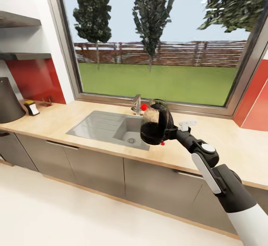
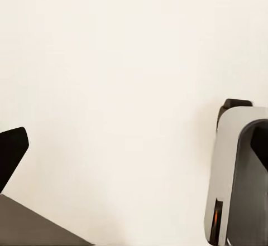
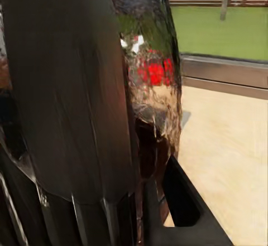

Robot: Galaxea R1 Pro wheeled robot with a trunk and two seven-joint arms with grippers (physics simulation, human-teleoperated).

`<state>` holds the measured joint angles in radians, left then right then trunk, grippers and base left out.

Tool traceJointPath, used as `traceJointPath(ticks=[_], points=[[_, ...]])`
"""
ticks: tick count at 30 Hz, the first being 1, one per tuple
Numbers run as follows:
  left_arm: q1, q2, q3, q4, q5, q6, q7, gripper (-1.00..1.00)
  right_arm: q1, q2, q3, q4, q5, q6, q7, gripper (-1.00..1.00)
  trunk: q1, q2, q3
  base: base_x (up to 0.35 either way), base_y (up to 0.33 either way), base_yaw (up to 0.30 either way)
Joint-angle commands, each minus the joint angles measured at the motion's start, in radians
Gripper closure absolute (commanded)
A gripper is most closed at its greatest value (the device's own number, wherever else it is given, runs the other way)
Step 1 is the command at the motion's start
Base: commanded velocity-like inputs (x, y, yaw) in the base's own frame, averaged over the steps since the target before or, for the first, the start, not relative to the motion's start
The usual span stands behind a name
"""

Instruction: Set up a coffee station on the kitchen countertop: keep the coffee maker on the countertop, move the bottle of coffee from the kitchen shelf to the counter next to the coffee maker, place a paper coffee filter on top of the coffee maker, put the saucer next to the coffee maker with the coffee cup on the saucer, and place the electric kettle next to the coffee maker.

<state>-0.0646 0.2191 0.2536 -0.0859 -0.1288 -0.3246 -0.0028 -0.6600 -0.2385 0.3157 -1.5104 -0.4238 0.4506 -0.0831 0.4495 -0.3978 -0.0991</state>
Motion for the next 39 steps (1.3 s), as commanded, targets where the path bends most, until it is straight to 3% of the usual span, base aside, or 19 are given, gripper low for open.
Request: traceJointPath(ticks=[1, 39], points=[[-0.001, -0.002, 0.008, 0.002, -0.011, -0.004, 0.000, -1.00, -0.001, -0.001, 0.002, -0.002, -0.009, 0.003, -0.009, 1.00, 0.001, -0.002, -0.002, -0.023, 0.035, 0.278], [-0.001, -0.011, 0.007, 0.002, -0.012, -0.004, 0.000, -1.00, -0.001, 0.001, 0.005, 0.001, -0.009, 0.003, -0.009, 1.00, 0.001, -0.002, -0.002, -0.001, 0.002, 0.278]])
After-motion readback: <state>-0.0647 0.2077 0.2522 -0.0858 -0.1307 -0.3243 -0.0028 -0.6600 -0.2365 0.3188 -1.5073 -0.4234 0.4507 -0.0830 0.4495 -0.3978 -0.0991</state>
